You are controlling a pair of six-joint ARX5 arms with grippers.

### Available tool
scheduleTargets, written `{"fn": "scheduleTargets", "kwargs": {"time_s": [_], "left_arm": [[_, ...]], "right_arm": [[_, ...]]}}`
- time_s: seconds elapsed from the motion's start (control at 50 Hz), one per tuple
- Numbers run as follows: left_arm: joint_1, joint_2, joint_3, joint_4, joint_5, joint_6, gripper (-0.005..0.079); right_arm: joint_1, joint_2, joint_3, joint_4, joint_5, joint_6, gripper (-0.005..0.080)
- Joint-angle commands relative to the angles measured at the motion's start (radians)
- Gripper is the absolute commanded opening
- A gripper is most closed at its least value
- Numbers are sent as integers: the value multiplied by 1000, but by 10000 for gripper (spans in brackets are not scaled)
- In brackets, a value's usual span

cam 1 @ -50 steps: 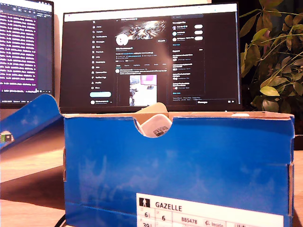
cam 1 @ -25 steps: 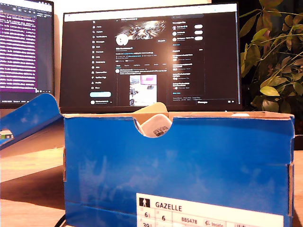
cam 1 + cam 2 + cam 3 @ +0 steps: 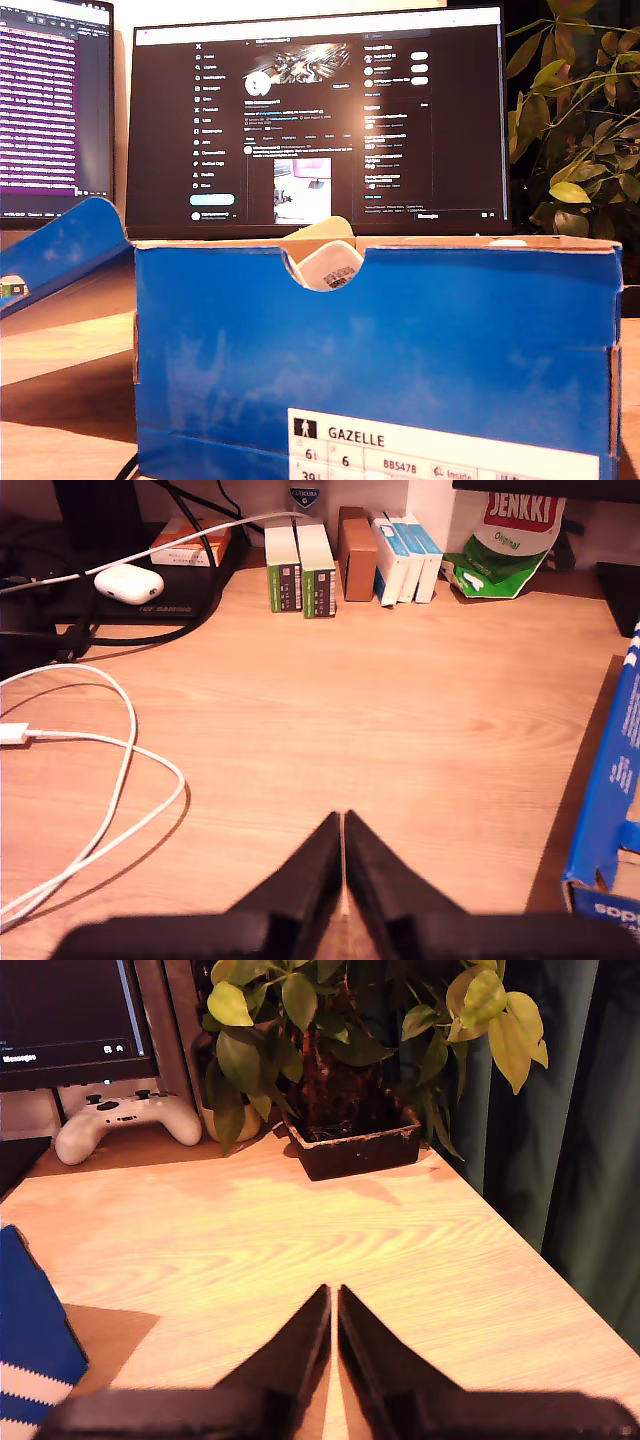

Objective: Close the blue shoebox by pushing the lid with your left arm and holding the box in place with your right arm

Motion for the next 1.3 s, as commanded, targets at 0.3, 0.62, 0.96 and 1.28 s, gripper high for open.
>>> {"fn": "scheduleTargets", "kwargs": {"time_s": [0.3, 0.62, 0.96, 1.28], "left_arm": [[-3, -7, 31, 162, 240, -186, -18], [-2, 79, 175, 152, 393, -262, -19], [-1, 492, 311, 160, 523, -201, -19], [22, 940, 442, 175, 566, -21, -19]], "right_arm": [[-6, -5, 99, 43, -151, 130, -11], [-6, 54, 337, -215, -238, 141, -11], [-6, 345, 447, -282, -451, 140, -11], [-6, 638, 449, -294, -611, 141, -11]]}}
